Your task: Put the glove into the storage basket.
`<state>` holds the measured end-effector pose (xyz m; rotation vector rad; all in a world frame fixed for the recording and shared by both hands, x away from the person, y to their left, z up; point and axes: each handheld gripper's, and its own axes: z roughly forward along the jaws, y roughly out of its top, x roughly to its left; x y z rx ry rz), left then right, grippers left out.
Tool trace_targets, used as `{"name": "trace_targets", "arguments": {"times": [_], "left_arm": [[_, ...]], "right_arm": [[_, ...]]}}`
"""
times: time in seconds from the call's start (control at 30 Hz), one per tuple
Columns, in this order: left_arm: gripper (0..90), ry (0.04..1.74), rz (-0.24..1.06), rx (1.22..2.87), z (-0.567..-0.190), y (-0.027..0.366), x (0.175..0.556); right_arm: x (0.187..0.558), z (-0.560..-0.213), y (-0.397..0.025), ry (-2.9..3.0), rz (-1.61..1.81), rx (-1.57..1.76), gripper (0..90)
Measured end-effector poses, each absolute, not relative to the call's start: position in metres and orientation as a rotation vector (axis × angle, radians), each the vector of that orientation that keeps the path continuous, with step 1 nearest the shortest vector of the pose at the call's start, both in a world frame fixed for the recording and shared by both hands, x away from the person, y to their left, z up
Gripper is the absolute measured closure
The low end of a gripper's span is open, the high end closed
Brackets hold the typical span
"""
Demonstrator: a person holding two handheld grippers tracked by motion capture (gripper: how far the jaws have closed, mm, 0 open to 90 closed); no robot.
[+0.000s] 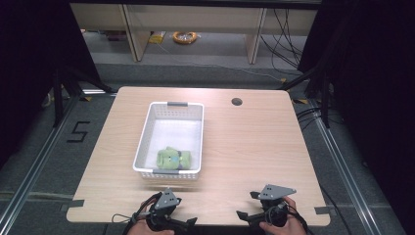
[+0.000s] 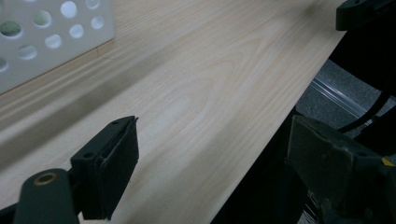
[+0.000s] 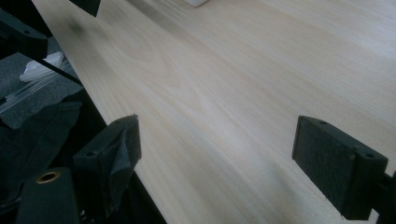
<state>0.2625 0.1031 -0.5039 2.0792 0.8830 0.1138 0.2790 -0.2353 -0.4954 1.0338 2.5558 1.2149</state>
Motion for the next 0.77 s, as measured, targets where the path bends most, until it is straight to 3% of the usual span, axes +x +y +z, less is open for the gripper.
{"name": "trace_targets", "arguments": {"times": [0.77], "left_arm": [[15.8,0.882,0.13,2.1,-0.505,0.1056,0.2634]], "right_arm": [[0.278,-0.4993,-0.2363,2.554,1.212,1.007,16.6]]}}
